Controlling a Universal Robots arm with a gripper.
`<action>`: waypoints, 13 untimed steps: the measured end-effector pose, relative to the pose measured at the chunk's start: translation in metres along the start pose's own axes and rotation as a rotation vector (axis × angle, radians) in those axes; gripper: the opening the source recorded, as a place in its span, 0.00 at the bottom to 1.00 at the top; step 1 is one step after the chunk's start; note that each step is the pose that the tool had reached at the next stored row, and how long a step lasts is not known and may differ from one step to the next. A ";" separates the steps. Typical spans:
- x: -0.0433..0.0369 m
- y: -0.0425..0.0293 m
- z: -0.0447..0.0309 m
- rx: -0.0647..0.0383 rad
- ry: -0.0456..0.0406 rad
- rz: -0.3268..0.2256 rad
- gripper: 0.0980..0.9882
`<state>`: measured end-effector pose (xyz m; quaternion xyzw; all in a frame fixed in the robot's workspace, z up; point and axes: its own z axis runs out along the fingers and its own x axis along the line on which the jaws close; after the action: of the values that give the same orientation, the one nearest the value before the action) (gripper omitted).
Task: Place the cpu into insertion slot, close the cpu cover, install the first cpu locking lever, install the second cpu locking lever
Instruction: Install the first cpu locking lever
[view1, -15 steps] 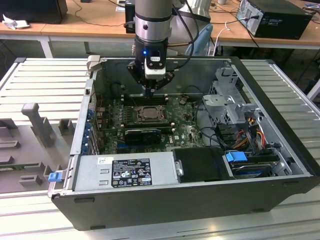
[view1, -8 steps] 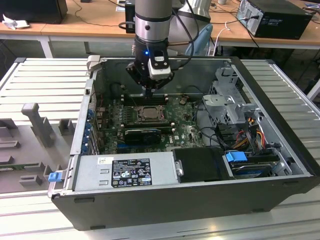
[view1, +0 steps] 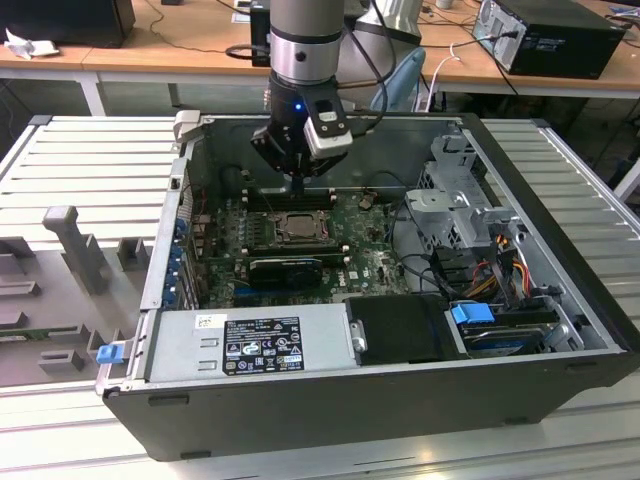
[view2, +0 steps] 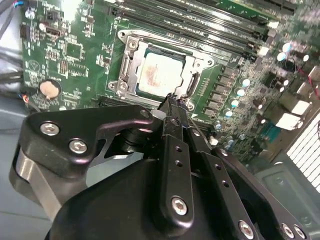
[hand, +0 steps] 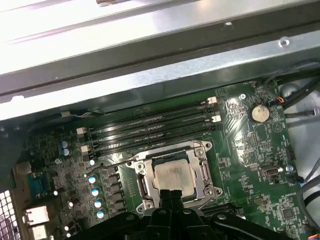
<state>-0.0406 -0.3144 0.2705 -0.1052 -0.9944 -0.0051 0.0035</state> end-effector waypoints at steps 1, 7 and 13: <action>0.0000 0.0000 0.0000 0.000 0.0003 -0.026 0.01; 0.0008 -0.0002 0.0003 0.001 0.0010 -0.111 0.01; 0.0236 -0.0050 0.0032 0.001 0.0008 -0.118 0.01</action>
<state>-0.0647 -0.3143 0.2674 -0.0465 -0.9989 -0.0049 0.0036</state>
